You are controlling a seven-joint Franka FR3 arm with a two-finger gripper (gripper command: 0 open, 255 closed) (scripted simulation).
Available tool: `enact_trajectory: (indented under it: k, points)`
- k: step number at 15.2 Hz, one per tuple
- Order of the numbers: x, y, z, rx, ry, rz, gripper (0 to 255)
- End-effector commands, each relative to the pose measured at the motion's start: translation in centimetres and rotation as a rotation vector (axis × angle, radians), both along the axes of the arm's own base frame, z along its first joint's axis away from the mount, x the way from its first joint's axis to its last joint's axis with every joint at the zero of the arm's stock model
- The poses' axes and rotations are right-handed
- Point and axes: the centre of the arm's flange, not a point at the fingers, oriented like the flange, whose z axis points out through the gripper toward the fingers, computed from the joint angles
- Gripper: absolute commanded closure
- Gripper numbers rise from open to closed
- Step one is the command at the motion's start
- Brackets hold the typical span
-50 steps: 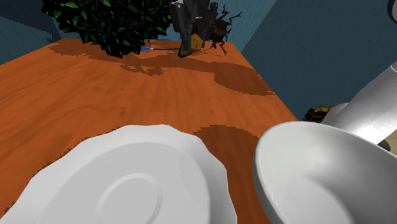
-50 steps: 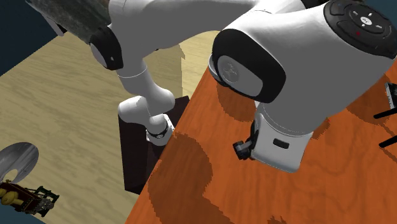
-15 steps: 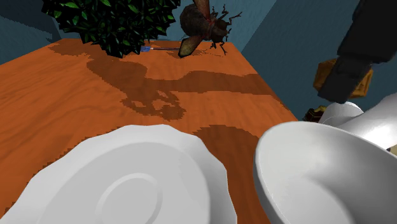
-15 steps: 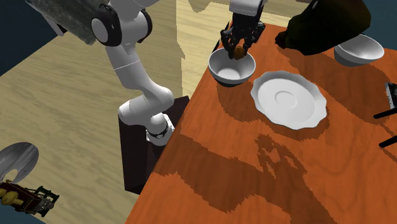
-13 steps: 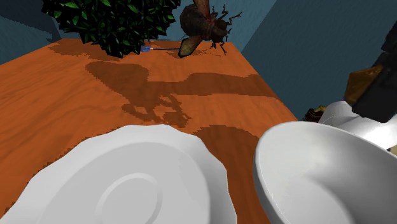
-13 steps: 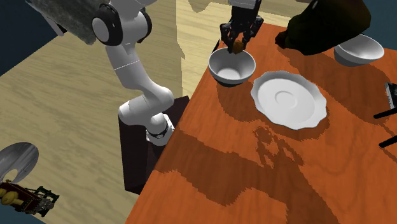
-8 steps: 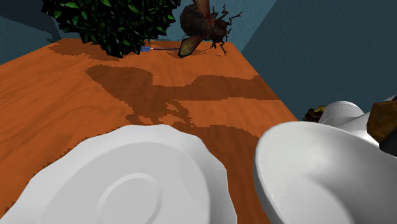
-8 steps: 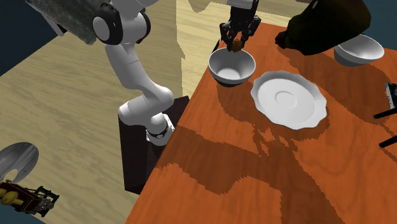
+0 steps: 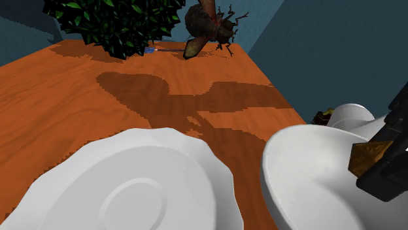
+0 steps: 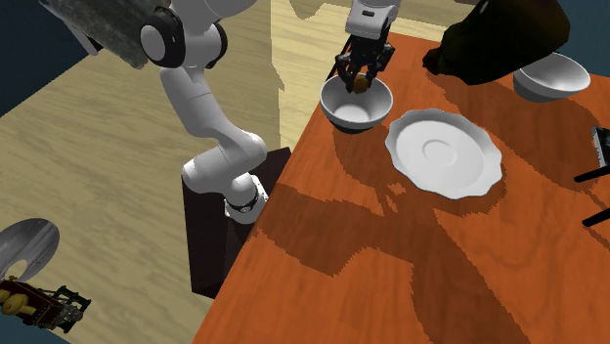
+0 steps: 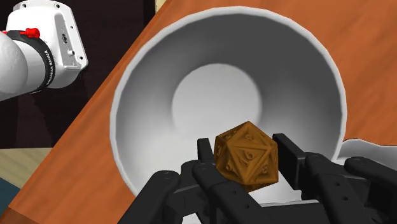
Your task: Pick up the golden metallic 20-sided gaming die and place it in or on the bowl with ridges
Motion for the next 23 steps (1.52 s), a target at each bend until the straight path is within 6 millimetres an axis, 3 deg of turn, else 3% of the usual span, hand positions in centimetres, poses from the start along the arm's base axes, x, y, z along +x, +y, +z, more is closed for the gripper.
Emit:
enact_trajectory:
  k: [1,9,10,15,19,23]
  points:
    - [0.1,-0.1,-1.0,0.0,0.0,0.0,255]
    - [0.1,-0.1,-1.4,0.0,0.0,0.0,255]
    - [0.1,-0.1,-1.4,0.0,0.0,0.0,0]
    - [0.1,-0.1,-1.4,0.0,0.0,0.0,0]
    - [0.1,-0.1,3.6,0.0,0.0,0.0,0]
    - [0.1,-0.1,3.6,0.0,0.0,0.0,0]
